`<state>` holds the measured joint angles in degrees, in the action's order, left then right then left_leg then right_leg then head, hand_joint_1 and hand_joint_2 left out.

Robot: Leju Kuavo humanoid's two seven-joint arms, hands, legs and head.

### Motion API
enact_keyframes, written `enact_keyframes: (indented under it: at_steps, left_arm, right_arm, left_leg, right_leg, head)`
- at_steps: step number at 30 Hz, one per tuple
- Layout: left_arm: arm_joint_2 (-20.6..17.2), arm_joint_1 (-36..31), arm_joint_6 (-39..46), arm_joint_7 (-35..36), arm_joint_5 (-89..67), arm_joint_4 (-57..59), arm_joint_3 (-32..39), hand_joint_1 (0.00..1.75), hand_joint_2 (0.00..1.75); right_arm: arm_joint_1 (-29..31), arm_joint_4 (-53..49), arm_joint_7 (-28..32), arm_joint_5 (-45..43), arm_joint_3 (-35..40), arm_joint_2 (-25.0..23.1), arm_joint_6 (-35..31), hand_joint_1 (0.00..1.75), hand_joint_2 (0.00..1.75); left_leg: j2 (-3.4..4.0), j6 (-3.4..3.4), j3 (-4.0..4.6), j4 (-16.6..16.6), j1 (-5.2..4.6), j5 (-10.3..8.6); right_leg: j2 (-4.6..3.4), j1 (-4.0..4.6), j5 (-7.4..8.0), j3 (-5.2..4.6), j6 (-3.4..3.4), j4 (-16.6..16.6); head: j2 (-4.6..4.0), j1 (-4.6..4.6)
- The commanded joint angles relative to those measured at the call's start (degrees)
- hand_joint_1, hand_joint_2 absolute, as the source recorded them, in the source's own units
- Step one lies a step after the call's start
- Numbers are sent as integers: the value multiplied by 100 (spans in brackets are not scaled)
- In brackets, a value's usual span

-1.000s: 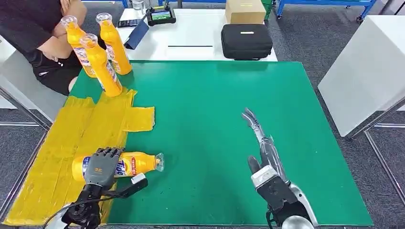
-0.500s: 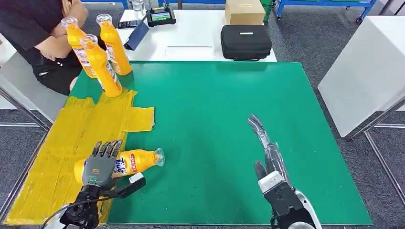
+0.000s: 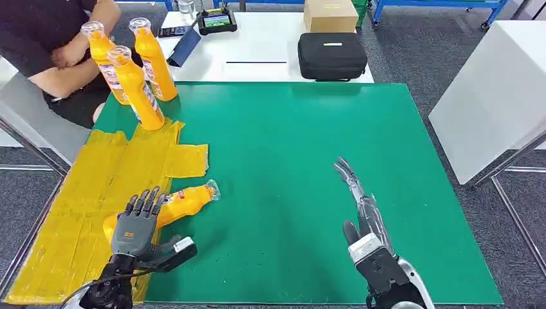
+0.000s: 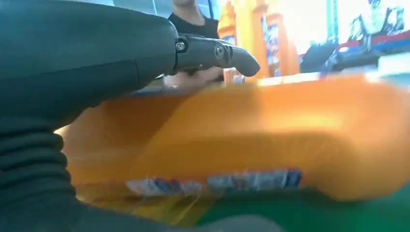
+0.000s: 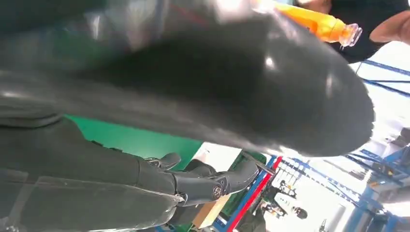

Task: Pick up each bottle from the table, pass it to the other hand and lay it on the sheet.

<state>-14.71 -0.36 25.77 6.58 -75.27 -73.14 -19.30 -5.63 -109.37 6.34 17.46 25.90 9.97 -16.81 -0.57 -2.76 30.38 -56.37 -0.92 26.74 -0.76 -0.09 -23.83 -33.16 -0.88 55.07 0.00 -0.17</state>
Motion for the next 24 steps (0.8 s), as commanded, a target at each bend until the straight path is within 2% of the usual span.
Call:
enact_keyframes:
  at_steps: [1, 6, 7, 8, 9, 12, 14, 17, 20, 24]
  left_arm:
    - [-200, 217, 218, -283, 708, -1168, -44, 0, 0]
    - [-129, 210, 340, -378, 1411, -2264, -82, 0, 0]
    - [0, 73, 1063, -901, 2837, -2872, -84, 0, 0]
    - [33, 37, 954, -858, 3045, -3199, -87, 0, 0]
    - [144, 10, 993, -1170, 3805, -3490, -170, 0, 0]
    - [573, 226, 1080, -2559, 6209, -4056, -517, 0, 0]
    - [415, -39, 1002, -3049, 7453, -3994, -998, 0, 0]
    - [358, -210, 528, -3181, 8574, -3874, -1214, 0, 0]
    - [392, -274, 24, -3077, 8979, -3670, -1212, 0, 0]
    - [399, -236, -150, -3135, 9105, -3619, -1130, 0, 0]
  right_arm:
    - [-7, 119, 21, -79, 228, 165, -213, 0, 0]
    - [-11, 101, 47, -166, 206, 200, -300, 0, 0]
    - [-68, 37, 340, -73, 145, 200, -615, 0, 0]
    - [-91, -3, 399, -73, 122, 200, -688, 0, 0]
    - [-92, -60, 648, -234, 107, 152, -744, 0, 0]
    - [84, -107, 1464, -1302, 178, -1, -825, 0, 0]
    - [664, 155, 1710, -1943, 237, 92, -720, 0, 0]
    - [973, 223, 1810, -2304, 352, 46, -710, 0, 0]
    - [1057, 272, 1847, -2036, 570, 111, -824, 0, 0]
    - [1037, 285, 1874, -1964, 611, 131, -885, 0, 0]
  left_leg:
    - [5, 17, -6, -3, 7, 7]
    - [-1, 14, 6, -9, 8, 6]
    - [-4, 22, 4, -15, 12, 11]
    - [-14, 13, 16, -16, 11, 5]
    - [-20, 17, 14, -19, 12, 8]
    - [-10, 16, 11, -16, 7, 10]
    - [9, 13, 6, -8, 3, 8]
    - [12, 14, 7, -8, 2, 6]
    - [4, 10, -2, 0, -4, 0]
    - [10, 20, -14, 3, 0, 5]
  right_leg:
    - [3, 6, -5, 7, 1, -1]
    - [8, 7, -4, -2, -1, 3]
    - [15, 11, -10, 3, -1, 6]
    - [22, 10, -5, -7, -1, 6]
    - [29, 11, -10, -3, -2, 8]
    - [19, 7, -11, -5, -5, 8]
    - [-1, 3, -3, -5, -4, 2]
    - [-1, 2, 1, -3, -4, 2]
    - [3, 1, 3, 2, -1, -4]
    - [1, 5, -1, 13, 0, -7]
  head:
    - [0, 0]
    - [0, 0]
    - [0, 0]
    - [0, 2]
    - [0, 2]
    - [0, 0]
    - [0, -2]
    - [0, 4]
    - [0, 2]
    - [0, 2]
